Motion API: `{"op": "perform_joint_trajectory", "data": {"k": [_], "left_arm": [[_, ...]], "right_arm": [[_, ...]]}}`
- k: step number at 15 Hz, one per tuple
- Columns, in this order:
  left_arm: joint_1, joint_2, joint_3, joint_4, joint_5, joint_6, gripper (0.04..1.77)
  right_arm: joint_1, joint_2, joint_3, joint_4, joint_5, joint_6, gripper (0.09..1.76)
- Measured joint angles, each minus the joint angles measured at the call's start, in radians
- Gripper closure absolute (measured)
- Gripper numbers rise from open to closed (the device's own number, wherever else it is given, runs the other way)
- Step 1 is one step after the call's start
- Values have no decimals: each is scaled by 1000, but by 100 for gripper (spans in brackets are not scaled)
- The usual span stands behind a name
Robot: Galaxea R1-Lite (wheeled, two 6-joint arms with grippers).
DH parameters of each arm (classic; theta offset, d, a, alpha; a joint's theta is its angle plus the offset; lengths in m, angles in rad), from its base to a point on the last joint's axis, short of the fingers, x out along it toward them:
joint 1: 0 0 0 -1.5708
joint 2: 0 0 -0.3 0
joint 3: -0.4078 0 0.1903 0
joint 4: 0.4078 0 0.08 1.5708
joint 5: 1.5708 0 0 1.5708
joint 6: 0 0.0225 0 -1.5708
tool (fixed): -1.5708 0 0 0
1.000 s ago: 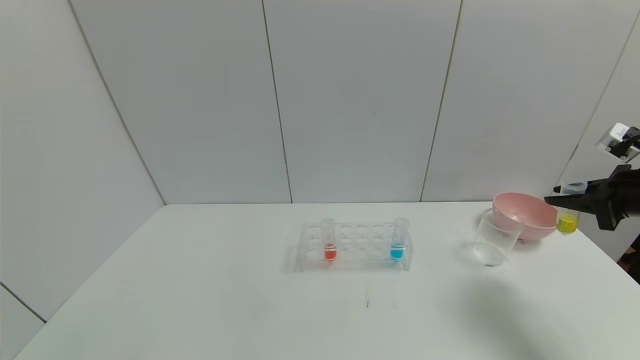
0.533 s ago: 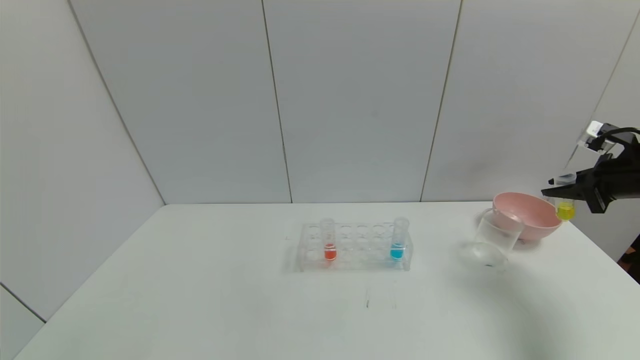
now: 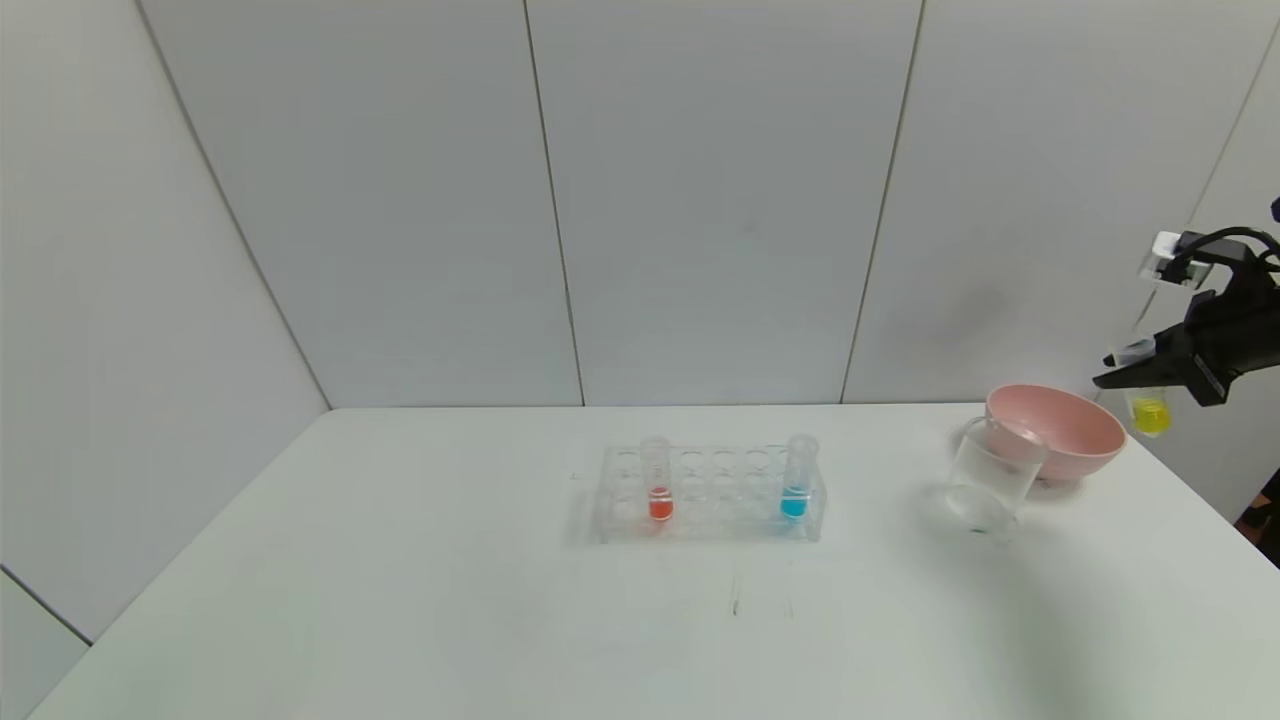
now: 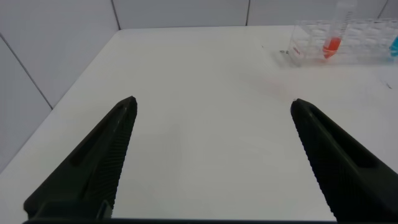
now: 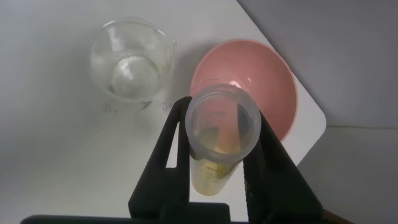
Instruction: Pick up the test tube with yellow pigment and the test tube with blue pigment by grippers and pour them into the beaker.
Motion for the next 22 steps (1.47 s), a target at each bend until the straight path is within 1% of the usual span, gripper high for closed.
{"op": "perform_joint_trajectory", "data": {"k": [2,4,7,11,14,17,19,22], "left_arm": [[0,0,0,0,0,0,5],[0,0,0,0,0,0,5],[0,0,0,0,0,0,5],[0,0,0,0,0,0,5],[-1,0,0,0,0,0,5],[0,0,0,0,0,0,5],[0,0,0,0,0,0,5],[0,0,0,0,0,0,5]], "right_arm": [[8,27,-27,8,-33,-14,130],[17,41,-34,17,-86,-43,130],[37,47,-36,85,-171,-93,130],[100,48,-36,128,-268,-100,130],[150,49,-36,132,-329,-101,130],[194,50,-36,138,-410,-101,130],[217,50,-36,148,-470,-101,130],[243,50,-36,156,-534,-102,130]]}}
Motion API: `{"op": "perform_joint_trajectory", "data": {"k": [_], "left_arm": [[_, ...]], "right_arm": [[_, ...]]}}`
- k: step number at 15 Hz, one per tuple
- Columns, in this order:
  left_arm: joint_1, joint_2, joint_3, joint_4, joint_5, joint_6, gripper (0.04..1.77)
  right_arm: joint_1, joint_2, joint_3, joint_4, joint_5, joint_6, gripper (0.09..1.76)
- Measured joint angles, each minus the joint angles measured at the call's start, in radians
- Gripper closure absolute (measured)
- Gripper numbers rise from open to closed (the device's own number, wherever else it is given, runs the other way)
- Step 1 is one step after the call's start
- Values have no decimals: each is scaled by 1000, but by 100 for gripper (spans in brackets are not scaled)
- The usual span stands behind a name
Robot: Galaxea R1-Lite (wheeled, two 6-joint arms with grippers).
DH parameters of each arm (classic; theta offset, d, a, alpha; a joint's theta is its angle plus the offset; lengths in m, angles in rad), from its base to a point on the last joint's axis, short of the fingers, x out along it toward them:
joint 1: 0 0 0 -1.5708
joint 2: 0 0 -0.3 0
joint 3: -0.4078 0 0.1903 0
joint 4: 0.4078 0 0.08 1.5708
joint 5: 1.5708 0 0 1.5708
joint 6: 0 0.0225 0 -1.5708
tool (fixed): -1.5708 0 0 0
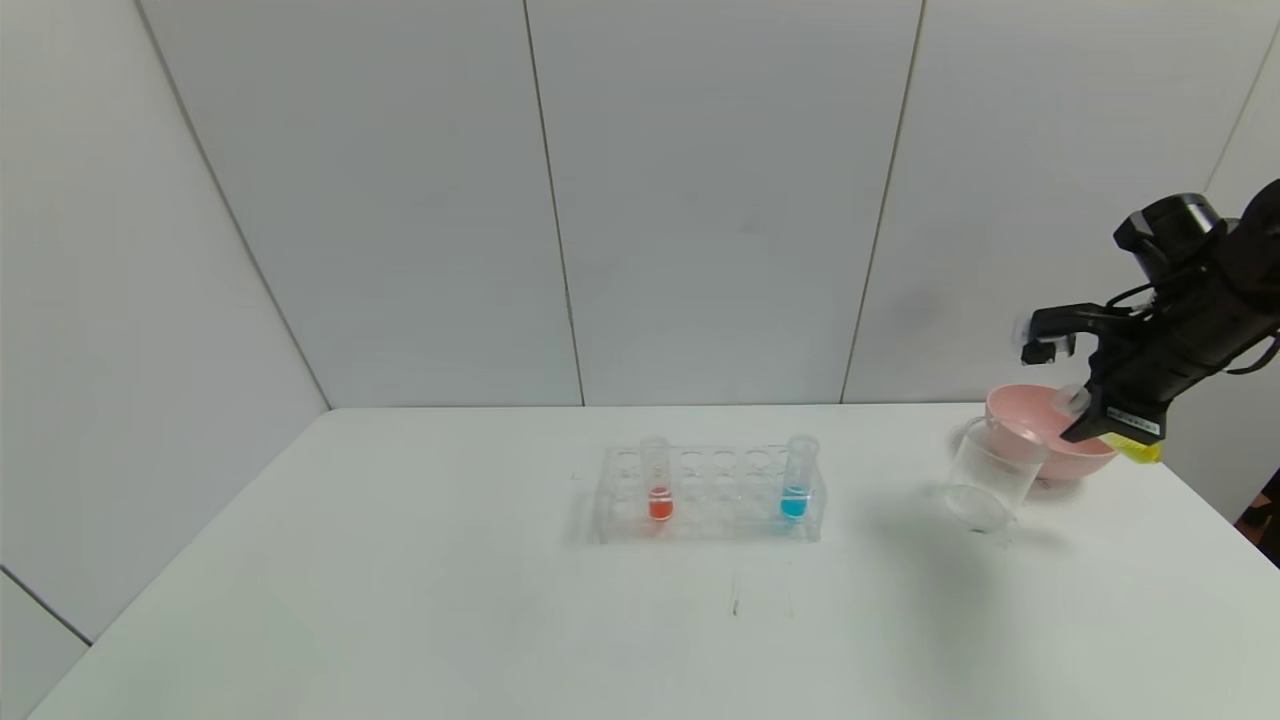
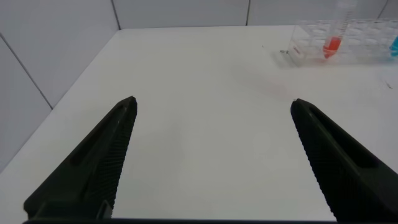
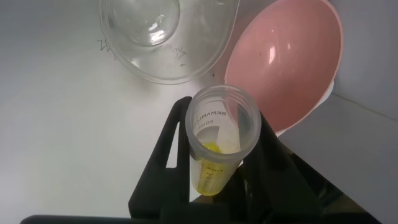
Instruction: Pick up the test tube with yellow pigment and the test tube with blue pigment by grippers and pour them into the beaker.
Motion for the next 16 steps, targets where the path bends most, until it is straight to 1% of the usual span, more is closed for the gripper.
{"op": "perform_joint_trajectory", "data": {"k": [9,12,16], "left_arm": [[0,0,0,0,0,0,5],[0,0,0,0,0,0,5],[-1,0,0,0,0,0,5]], "right_arm": [[62,14,0,11,-209,-10,130],[77,21,0,7,-254,-16,130],[98,30,0,3,-377,-37,130]]}}
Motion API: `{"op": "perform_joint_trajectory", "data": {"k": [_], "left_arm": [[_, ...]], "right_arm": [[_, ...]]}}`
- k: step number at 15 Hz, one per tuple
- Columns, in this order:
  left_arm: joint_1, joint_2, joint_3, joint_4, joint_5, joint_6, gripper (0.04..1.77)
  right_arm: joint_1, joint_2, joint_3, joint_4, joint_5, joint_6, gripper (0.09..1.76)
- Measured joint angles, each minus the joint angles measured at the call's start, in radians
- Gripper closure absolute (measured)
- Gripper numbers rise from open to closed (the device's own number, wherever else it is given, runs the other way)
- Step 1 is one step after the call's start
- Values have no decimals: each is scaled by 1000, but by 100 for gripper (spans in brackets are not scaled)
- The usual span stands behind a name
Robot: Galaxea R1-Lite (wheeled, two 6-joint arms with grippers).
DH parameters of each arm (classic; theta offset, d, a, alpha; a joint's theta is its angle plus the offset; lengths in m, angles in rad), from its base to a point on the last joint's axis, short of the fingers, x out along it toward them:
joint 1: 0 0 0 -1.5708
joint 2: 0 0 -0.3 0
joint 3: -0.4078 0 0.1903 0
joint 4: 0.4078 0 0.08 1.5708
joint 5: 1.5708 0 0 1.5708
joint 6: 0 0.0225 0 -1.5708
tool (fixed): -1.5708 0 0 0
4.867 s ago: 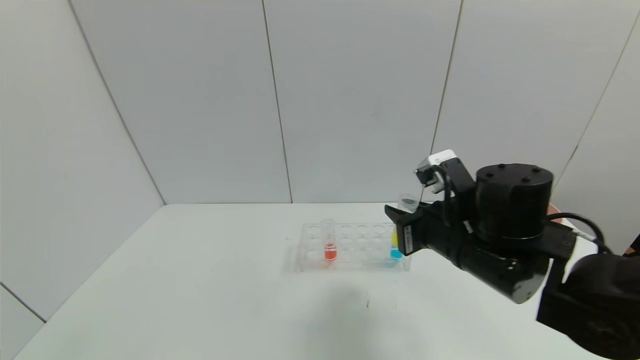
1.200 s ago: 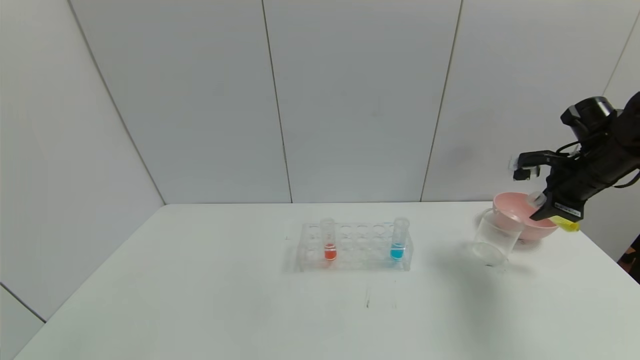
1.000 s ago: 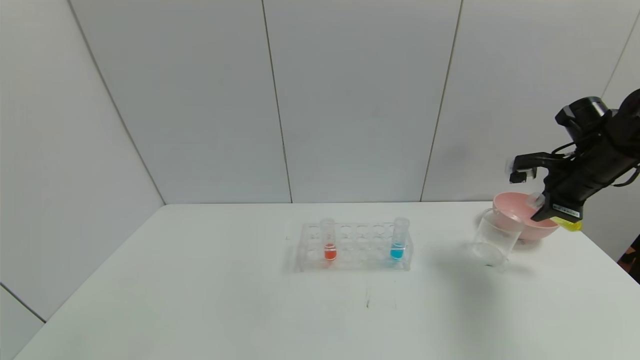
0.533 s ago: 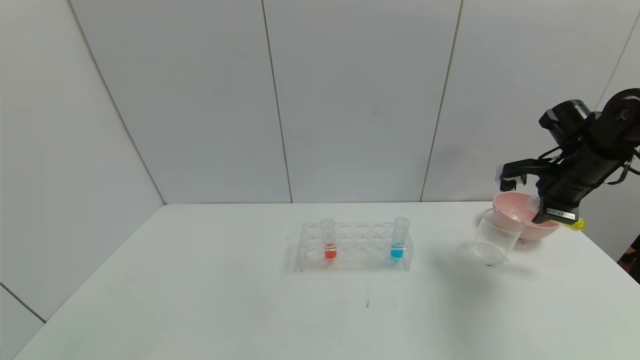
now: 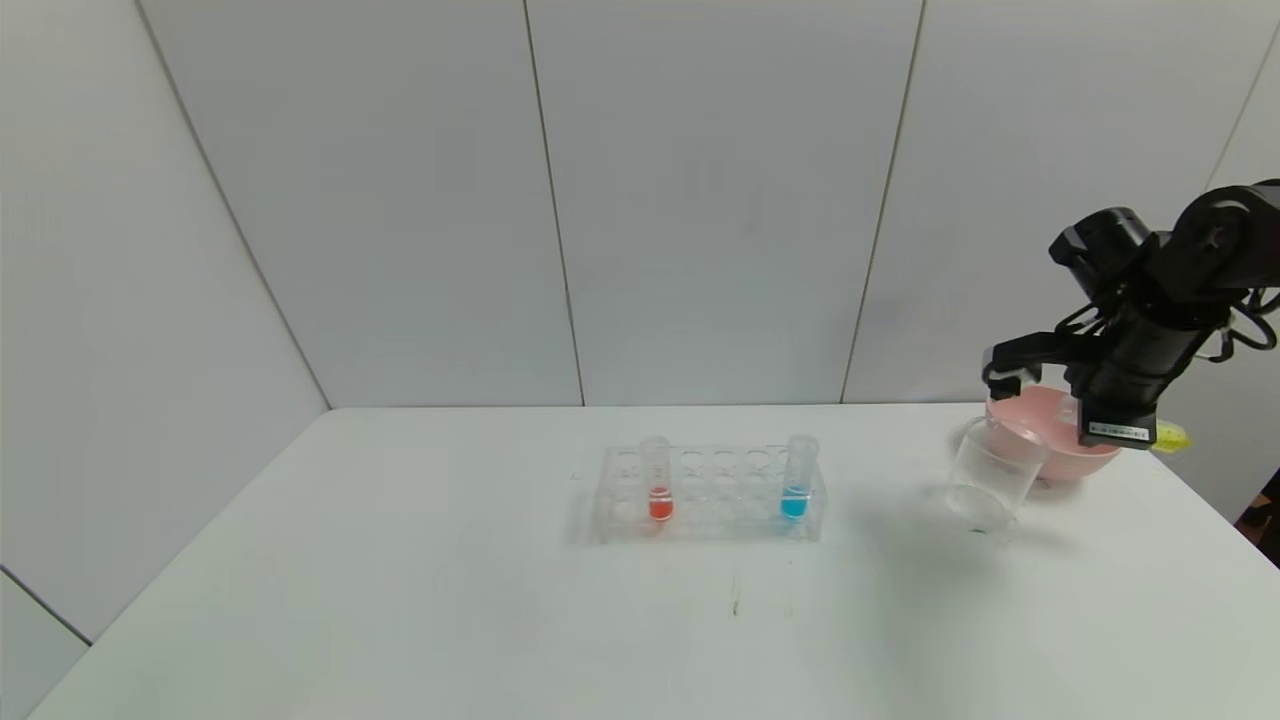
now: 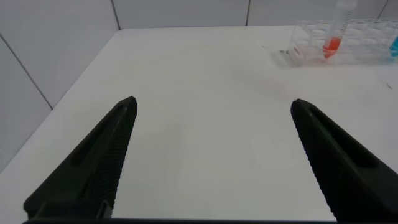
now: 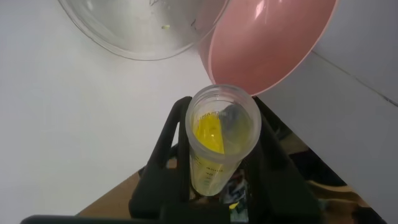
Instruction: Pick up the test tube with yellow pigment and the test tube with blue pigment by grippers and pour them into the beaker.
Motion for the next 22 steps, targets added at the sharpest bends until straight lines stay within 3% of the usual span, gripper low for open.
{"op": "perform_joint_trajectory", "data": {"k": [3,8,22], "left_arm": [[0,0,0,0,0,0,5],[0,0,0,0,0,0,5],[1,0,0,0,0,0,5]], "right_arm": [[20,3,0,-10,-40,-12,130],[45,1,0,-51,-190,-84,130],[131,5,0,-40,-323,-122,130]]}}
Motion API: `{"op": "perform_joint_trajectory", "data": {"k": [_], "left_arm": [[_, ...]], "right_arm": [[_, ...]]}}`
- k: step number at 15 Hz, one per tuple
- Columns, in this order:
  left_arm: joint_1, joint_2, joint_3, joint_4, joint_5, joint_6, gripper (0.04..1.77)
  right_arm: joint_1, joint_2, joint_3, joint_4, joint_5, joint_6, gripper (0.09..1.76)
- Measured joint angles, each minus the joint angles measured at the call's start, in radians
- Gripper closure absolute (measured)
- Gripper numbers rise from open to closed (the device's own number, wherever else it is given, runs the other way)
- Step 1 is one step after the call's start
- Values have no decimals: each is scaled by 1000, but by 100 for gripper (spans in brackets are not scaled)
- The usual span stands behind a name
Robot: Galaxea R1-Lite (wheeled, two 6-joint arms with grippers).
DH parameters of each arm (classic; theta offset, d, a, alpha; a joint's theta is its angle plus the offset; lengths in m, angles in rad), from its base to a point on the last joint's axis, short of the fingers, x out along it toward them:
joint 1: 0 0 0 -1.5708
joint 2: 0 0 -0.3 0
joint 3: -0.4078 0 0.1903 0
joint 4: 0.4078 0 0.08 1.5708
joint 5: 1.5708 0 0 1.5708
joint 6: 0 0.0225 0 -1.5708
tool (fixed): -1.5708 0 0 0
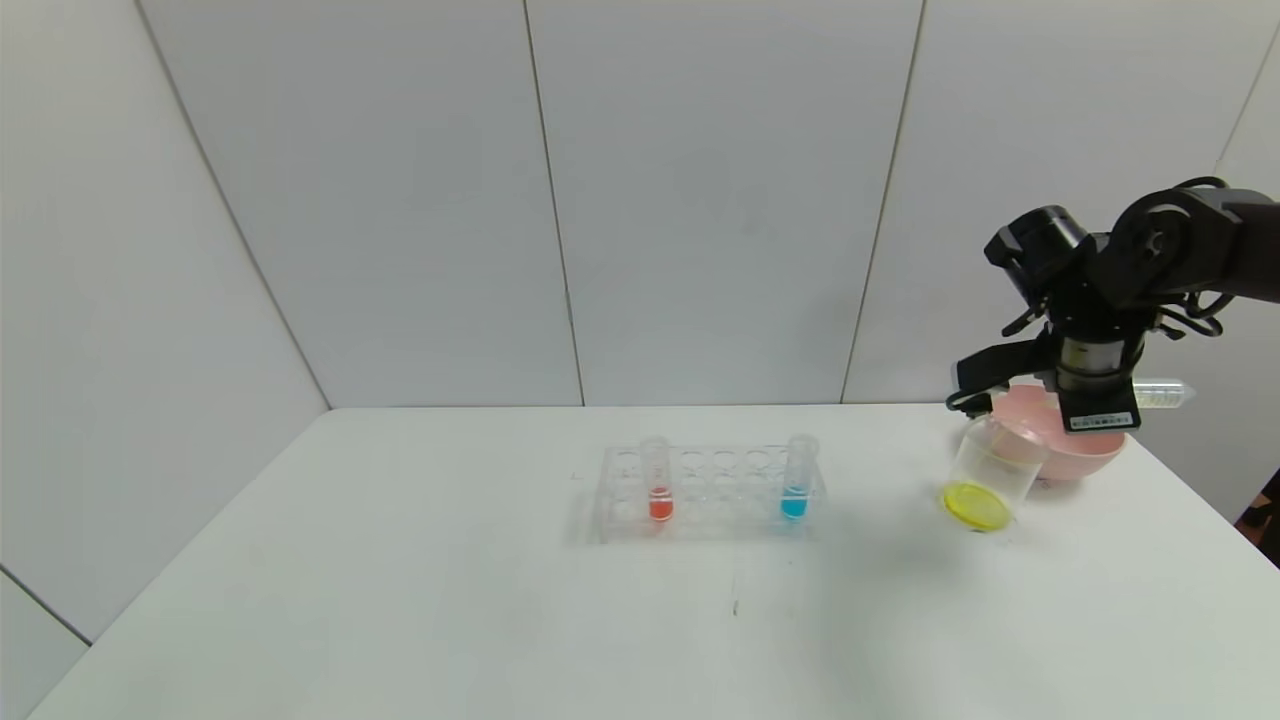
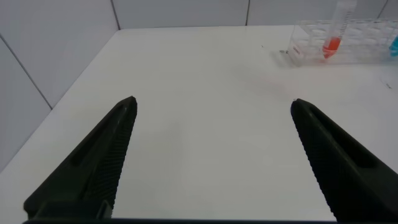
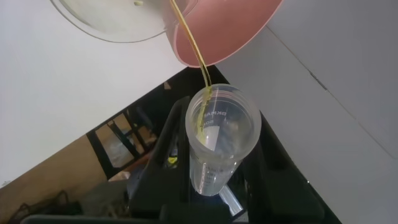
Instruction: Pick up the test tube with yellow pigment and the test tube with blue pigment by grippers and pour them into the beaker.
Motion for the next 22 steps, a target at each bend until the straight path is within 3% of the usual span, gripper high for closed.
{"op": "perform_joint_trajectory", "data": {"k": [9,15,17,20,22], "left_arm": [[0,0,0,0,0,0,5],[0,0,0,0,0,0,5],[0,0,0,0,0,0,5],[0,0,0,0,0,0,5],[0,0,0,0,0,0,5]], "right_arm": [[31,16,0,25,-58,-1,130],[35,16,0,0,-38,1,130],[25,0,0,-29,64,8,130],[-14,-29,0,-85,388,69,130],[-49,-52,0,-122,595,192,130]]}}
